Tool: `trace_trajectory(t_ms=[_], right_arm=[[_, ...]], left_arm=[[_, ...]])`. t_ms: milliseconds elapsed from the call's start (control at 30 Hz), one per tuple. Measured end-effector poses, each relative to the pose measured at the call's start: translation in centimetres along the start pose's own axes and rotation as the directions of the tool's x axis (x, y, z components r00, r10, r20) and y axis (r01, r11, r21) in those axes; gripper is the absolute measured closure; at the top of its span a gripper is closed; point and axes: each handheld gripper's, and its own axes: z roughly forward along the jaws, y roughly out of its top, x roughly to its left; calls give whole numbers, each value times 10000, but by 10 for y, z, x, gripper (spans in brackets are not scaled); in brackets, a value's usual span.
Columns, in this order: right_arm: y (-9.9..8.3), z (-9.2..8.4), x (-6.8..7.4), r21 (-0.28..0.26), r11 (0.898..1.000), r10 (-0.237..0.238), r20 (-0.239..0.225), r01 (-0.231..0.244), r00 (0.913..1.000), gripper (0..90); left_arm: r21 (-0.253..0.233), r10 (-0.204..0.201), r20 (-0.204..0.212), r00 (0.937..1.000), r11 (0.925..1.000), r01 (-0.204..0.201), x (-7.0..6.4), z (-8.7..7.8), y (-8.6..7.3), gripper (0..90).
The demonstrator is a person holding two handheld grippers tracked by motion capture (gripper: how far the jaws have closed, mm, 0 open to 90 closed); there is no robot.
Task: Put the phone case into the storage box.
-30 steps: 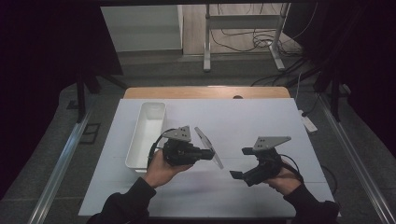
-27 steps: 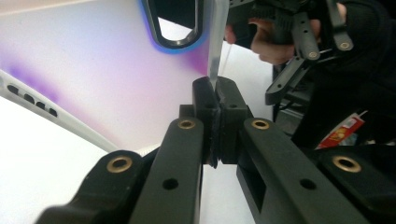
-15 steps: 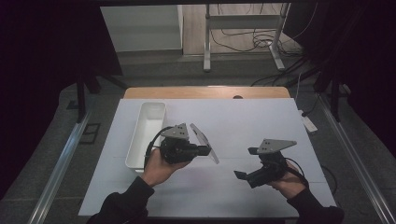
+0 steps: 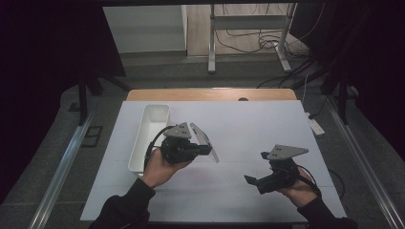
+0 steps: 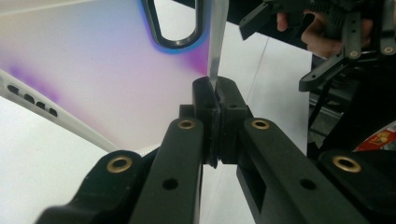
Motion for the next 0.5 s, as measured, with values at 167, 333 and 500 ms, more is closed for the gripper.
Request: trace_trajectory(t_ms=[167,333,500], right_arm=[[-5,-2,0,140,9999,4,211,-7,9998,6],[-8,-5,-1,131,9998,143,312,-147,9994,6],[-12,-10,-2,126,9996,235,448,-241,9987,5]], left_arm=[[118,-52,-157,9999,9999,54,3,0,1,881],[153,-158,-254,9996,9998,162,7,-1,2,881],[221,-201,-336,9992,9995,209,9,0,3,880]])
